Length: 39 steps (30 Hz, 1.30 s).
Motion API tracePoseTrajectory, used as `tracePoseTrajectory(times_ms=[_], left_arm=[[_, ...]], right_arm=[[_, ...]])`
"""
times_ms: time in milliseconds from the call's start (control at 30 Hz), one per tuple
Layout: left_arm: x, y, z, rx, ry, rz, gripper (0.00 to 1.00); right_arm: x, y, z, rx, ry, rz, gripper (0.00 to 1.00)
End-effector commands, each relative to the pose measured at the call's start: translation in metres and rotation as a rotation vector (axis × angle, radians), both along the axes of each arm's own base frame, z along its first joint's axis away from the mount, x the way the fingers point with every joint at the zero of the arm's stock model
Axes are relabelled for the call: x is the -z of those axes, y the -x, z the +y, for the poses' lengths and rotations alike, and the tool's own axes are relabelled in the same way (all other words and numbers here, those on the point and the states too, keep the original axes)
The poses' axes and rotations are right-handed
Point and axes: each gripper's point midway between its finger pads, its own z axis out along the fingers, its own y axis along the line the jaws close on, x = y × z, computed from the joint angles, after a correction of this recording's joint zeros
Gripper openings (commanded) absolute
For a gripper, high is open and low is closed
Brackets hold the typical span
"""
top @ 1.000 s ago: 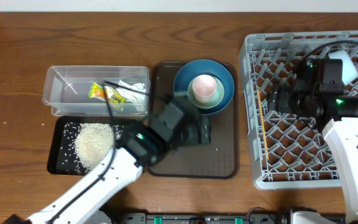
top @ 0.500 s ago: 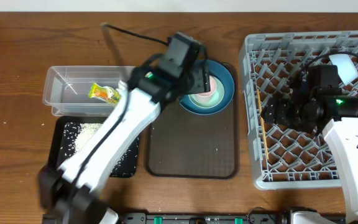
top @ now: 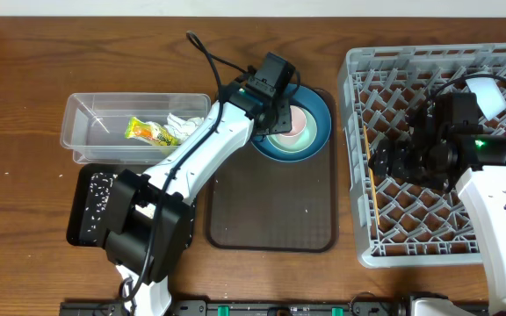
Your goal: Sort waste into correct bins and load items into the dishwasher rack
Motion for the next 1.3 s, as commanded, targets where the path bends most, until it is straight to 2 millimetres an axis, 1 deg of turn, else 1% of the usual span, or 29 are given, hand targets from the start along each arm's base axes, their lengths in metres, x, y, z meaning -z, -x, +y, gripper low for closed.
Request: tracePoseTrajectory(times_ms=[0, 67, 200, 300, 400, 467, 533, 667, 733, 767, 867, 1000, 1100, 1133, 1167, 1267], left_arm=[[0.008, -0.004, 0.002, 0.003, -0.024, 0.002, 0.43], [0.010, -0.003, 0.002, 0.003, -0.026, 0.006, 0.39], [0.014, -0.003, 0.002, 0.003, -0.031, 0.013, 0.38], [0.021, -0.003, 0.003, 0.003, -0.038, 0.024, 0.38], [0.033, -0.002, 0.002, 0.000, -0.048, 0.047, 0.37], [0.038, -0.002, 0.002, 0.002, -0.054, 0.054, 0.33], [0.037, -0.003, 0.002, 0.000, -0.054, 0.047, 0.28], [0.025, -0.007, 0.002, -0.004, -0.036, 0.017, 0.19], [0.019, -0.008, 0.002, -0.003, -0.029, 0.003, 0.19], [0.016, -0.008, 0.002, -0.001, -0.027, -0.002, 0.15], [0.006, -0.009, 0.001, -0.001, -0.015, -0.020, 0.06], [-0.011, -0.008, 0.001, -0.001, 0.004, -0.050, 0.06], [-0.032, -0.005, -0.001, 0.015, 0.041, -0.079, 0.06], [-0.044, -0.002, -0.003, 0.038, 0.072, -0.090, 0.06], [-0.053, 0.000, -0.005, 0.056, 0.101, -0.098, 0.06], [-0.086, 0.013, -0.009, 0.097, 0.209, -0.100, 0.06]], right_arm=[[-0.003, 0.001, -0.001, 0.006, 0.000, -0.009, 0.88], [-0.003, 0.001, -0.001, 0.006, 0.000, -0.008, 0.88], [-0.003, 0.001, -0.001, 0.006, 0.000, -0.007, 0.88], [-0.003, 0.002, -0.001, 0.005, -0.001, -0.005, 0.88], [-0.003, 0.002, -0.001, 0.006, -0.001, -0.004, 0.88], [-0.003, 0.002, -0.001, 0.006, 0.000, -0.005, 0.88], [-0.003, 0.002, -0.001, 0.006, 0.000, -0.005, 0.88], [-0.003, 0.002, -0.001, 0.006, 0.000, -0.005, 0.88], [-0.003, 0.002, -0.001, 0.006, -0.001, -0.005, 0.88], [-0.003, 0.002, -0.001, 0.006, -0.001, -0.005, 0.89], [-0.003, 0.001, -0.001, 0.006, -0.001, -0.006, 0.91], [-0.005, -0.004, -0.001, 0.007, 0.000, -0.028, 0.91], [-0.013, -0.008, -0.003, 0.011, -0.004, -0.051, 0.92], [-0.017, -0.010, -0.003, 0.000, -0.015, -0.065, 0.92], [-0.023, -0.011, 0.000, -0.032, -0.037, -0.088, 0.92], [-0.048, -0.012, 0.020, -0.170, -0.162, -0.181, 0.92]])
